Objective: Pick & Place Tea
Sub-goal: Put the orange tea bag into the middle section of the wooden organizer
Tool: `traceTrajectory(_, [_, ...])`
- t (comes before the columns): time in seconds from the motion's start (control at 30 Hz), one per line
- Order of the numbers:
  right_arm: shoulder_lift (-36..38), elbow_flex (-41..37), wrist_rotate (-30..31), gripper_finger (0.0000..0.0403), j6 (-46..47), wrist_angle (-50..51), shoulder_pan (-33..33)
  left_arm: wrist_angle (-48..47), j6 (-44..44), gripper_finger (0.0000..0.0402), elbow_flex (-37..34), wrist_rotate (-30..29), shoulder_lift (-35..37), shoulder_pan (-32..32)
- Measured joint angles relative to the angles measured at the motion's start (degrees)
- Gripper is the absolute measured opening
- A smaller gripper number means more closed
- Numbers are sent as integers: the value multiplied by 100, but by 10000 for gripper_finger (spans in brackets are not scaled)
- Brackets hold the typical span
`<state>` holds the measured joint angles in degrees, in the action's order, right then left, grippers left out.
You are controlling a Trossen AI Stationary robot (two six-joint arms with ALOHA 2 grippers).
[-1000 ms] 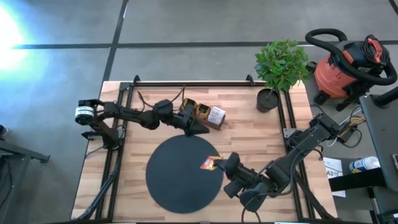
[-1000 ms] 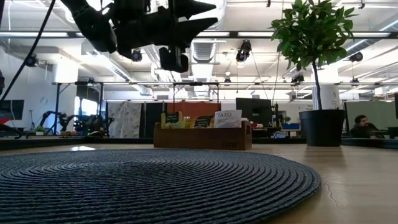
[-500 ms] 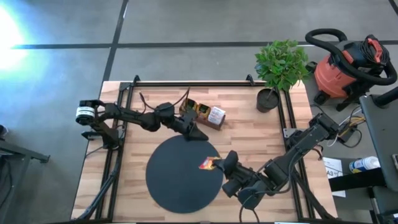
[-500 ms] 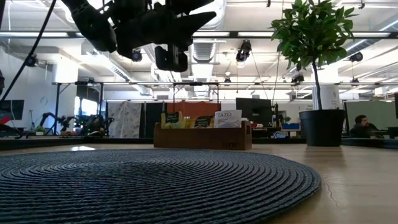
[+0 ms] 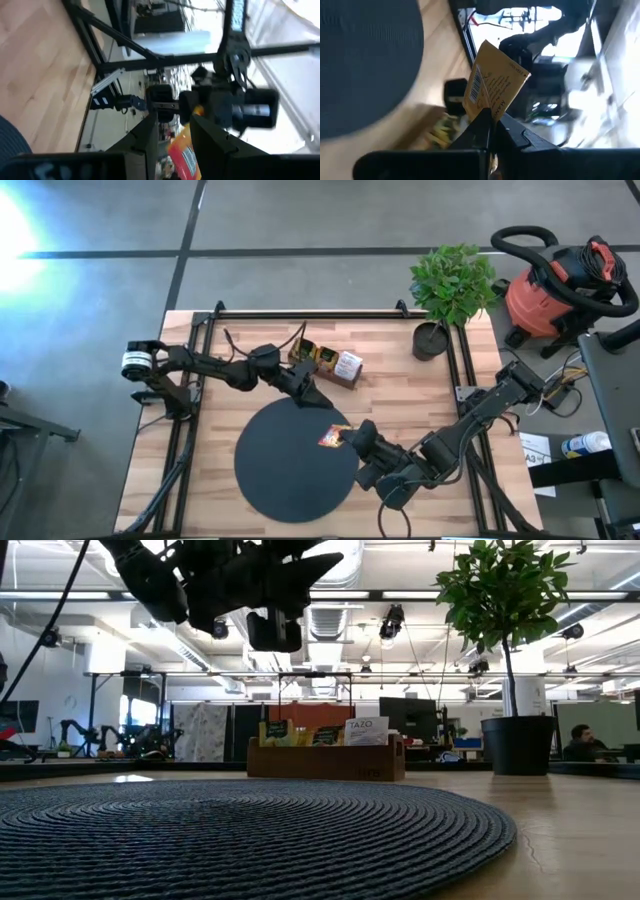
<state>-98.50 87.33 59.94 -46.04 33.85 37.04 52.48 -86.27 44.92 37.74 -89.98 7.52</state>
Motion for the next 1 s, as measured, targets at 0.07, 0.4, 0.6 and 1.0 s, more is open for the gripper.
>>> traceTrajectory(0.07, [0, 0, 0, 13, 771, 12, 0, 63, 171, 108, 40, 157, 12, -3])
traceTrajectory(0.4, [0, 0, -632, 13, 6243, 824, -50, 82, 1456, 108, 281, 26, 18, -7])
traceTrajectory(0.6, [0, -218, -2584, 13, 10478, 2289, -417, -63, 3045, 108, 516, -475, 145, -54])
traceTrajectory(1.0, [286, -1375, -4341, 13, 14530, 2430, -1209, -5822, 7081, 108, 1585, -4002, 551, -1234])
